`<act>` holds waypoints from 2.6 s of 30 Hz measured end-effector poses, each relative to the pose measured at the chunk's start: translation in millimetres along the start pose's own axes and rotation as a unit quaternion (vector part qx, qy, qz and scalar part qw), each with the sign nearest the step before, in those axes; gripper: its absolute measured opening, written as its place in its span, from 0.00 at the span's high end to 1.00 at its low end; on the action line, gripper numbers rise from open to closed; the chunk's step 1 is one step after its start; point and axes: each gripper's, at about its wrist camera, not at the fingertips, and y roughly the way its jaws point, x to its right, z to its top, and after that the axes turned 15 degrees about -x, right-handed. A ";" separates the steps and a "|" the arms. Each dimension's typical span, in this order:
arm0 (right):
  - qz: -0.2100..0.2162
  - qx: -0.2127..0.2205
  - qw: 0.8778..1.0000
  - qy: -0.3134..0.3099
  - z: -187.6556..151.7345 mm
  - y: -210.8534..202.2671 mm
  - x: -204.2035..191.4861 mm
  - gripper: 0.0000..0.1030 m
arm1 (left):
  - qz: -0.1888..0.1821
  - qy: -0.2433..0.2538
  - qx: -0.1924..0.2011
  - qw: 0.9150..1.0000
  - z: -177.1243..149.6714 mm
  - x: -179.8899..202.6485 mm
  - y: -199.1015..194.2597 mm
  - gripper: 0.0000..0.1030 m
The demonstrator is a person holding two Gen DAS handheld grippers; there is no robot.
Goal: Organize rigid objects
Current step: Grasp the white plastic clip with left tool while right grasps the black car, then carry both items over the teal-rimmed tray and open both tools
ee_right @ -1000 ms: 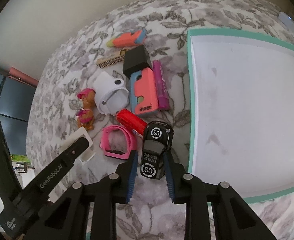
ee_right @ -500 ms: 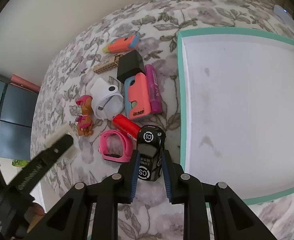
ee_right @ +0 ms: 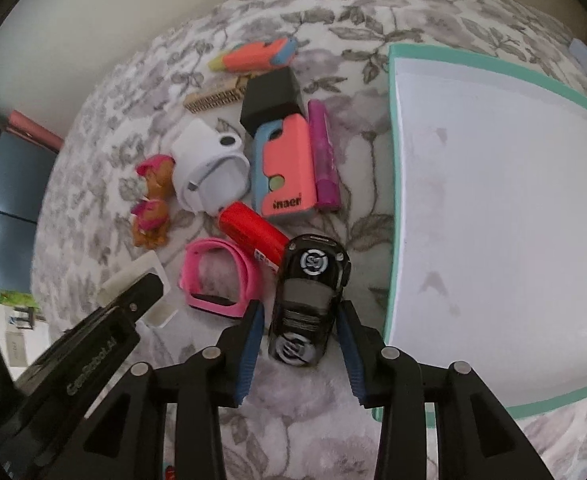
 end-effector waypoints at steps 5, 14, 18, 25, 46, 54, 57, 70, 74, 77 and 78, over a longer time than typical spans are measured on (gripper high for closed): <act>-0.028 -0.008 1.000 -0.005 3.6 10.1 -5.9 0.63 | 0.005 -0.002 -0.006 1.000 -0.1 -0.4 6.6 0.72; -0.023 -0.010 1.000 -0.007 1.1 8.3 -6.7 0.65 | 0.004 -0.003 -0.010 1.000 -1.6 -0.5 11.4 0.72; 0.002 -0.003 1.000 0.004 -2.0 -1.5 1.9 0.65 | 0.000 -0.004 -0.009 1.000 -0.8 -0.6 7.1 0.72; 0.037 0.046 0.997 0.043 -6.6 -34.5 26.9 0.65 | 0.005 0.016 0.017 1.000 4.8 16.2 -26.9 0.73; -0.136 0.179 0.940 0.255 -23.6 -101.6 163.6 0.65 | -0.024 0.138 0.065 0.988 -4.3 183.3 -58.4 0.72; -0.158 0.194 0.927 0.281 -24.1 -99.8 185.0 0.65 | -0.041 0.160 0.048 0.985 -5.6 224.6 -33.8 0.72; -0.158 0.188 0.927 0.284 -23.3 -95.7 189.6 0.65 | -0.041 0.165 0.038 0.985 -5.6 230.6 -21.0 0.72; -0.159 0.165 0.934 0.275 -19.4 -80.0 190.5 0.65 | -0.036 0.161 -0.001 0.986 -8.2 229.3 7.1 0.72; -0.158 0.160 0.935 0.275 -19.5 -77.3 190.5 0.64 | -0.044 0.162 -0.012 0.986 -7.7 225.6 10.4 0.72; -0.157 0.158 0.936 0.272 -19.2 -75.5 190.2 0.64 | -0.043 0.169 -0.016 0.985 -9.0 226.2 12.8 0.72; -0.157 0.158 0.936 0.272 -19.4 -75.3 190.1 0.64 | -0.042 0.173 -0.015 0.984 -9.7 226.7 13.0 0.72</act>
